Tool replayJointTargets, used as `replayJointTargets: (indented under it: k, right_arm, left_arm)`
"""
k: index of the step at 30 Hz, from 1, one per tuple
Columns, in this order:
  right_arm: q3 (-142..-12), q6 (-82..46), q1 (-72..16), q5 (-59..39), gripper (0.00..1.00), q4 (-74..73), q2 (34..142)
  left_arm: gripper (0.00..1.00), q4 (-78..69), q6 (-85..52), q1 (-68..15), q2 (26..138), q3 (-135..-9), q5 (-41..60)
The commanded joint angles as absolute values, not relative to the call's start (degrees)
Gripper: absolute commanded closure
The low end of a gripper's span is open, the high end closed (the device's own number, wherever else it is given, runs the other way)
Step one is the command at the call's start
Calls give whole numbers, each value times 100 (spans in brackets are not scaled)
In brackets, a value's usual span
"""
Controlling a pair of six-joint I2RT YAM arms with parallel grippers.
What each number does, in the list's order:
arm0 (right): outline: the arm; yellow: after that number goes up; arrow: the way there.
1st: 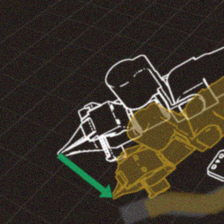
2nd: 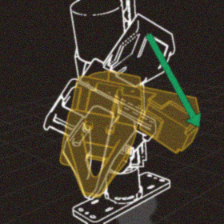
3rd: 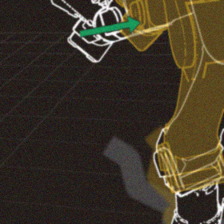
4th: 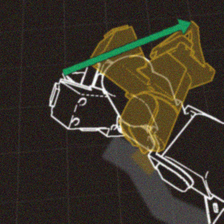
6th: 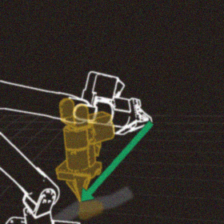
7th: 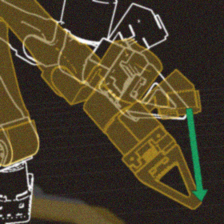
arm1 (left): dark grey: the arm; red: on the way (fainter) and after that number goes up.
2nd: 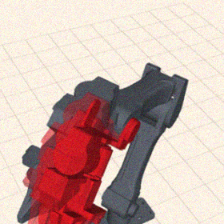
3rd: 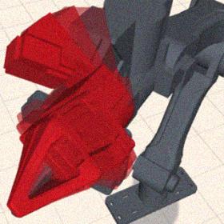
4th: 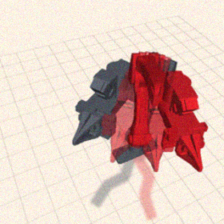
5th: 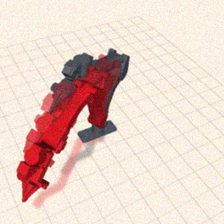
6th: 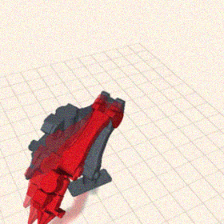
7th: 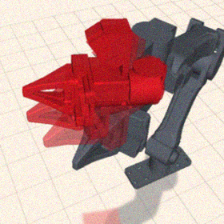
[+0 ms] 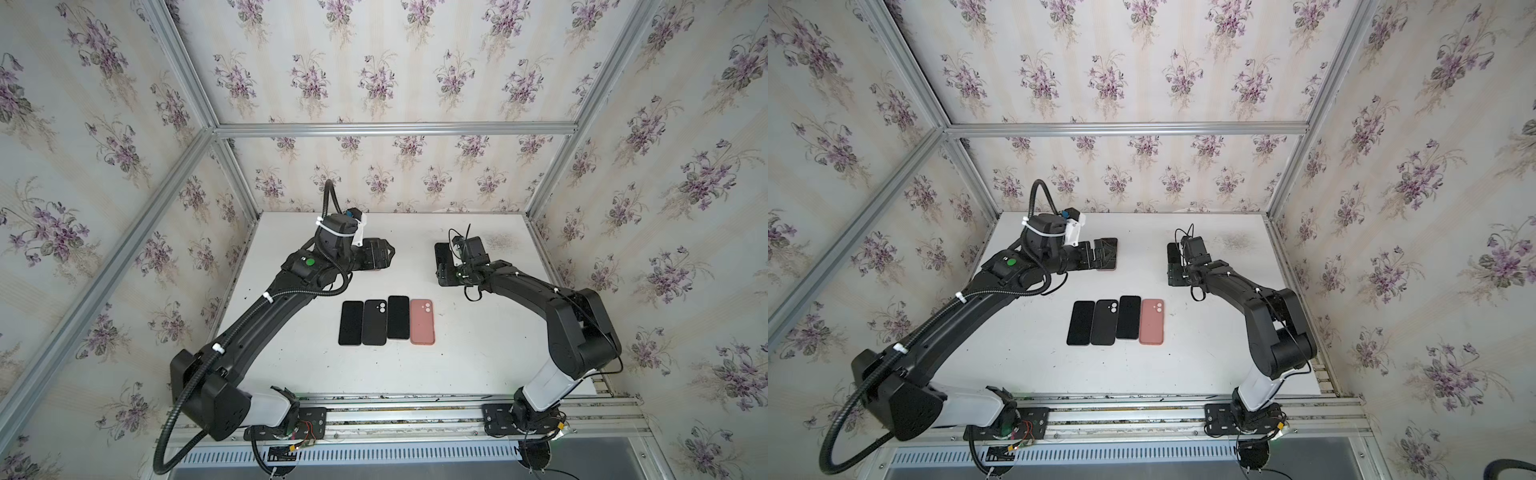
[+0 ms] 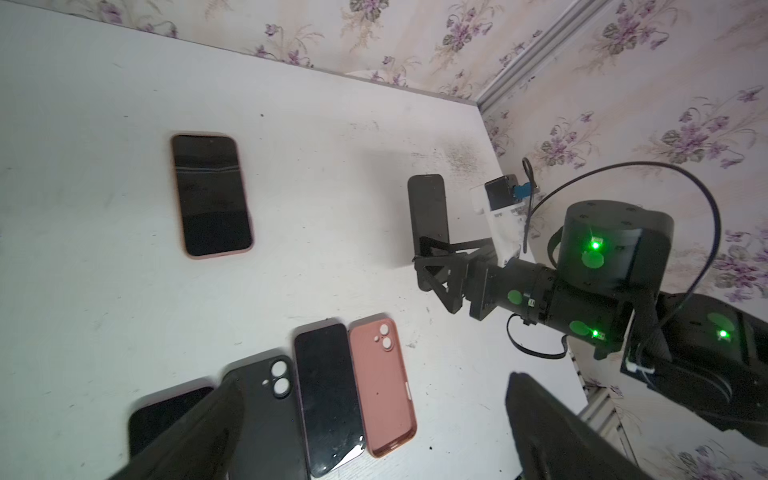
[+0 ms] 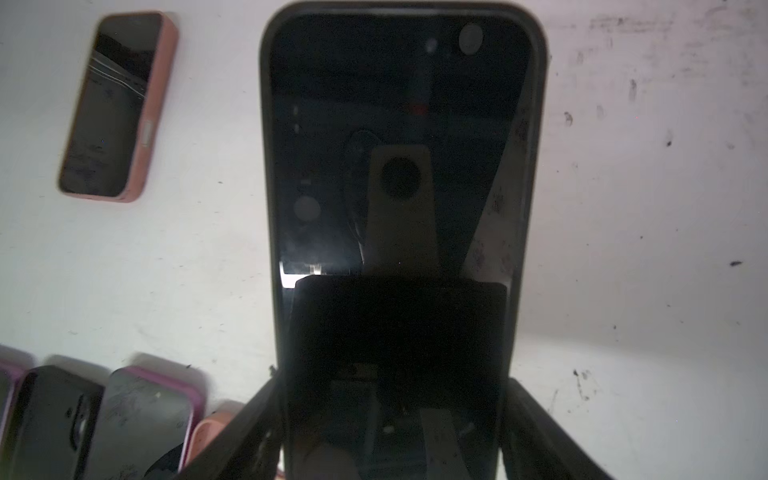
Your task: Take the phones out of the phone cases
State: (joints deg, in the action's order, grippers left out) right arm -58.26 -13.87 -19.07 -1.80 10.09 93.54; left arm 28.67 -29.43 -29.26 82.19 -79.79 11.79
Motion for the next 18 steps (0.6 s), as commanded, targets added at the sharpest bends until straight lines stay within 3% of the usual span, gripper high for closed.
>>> replayJointTargets:
  k: [1,8,18]
  right_arm:
    - [-5453,-1072,-2052,-360,58,-147,8860]
    - [-4717,-608,-2510,-369,63,-835,7909]
    - [-4443,-459,-2973,-415,68,-809,7281]
  left_arm:
    - [0,2595,-2901,-2887,8645,-8293,2161]
    - [5,2638,-3072,-2874,9581,-8959,3237]
    - [13,2705,-3063,-2877,10076,-9237,3509]
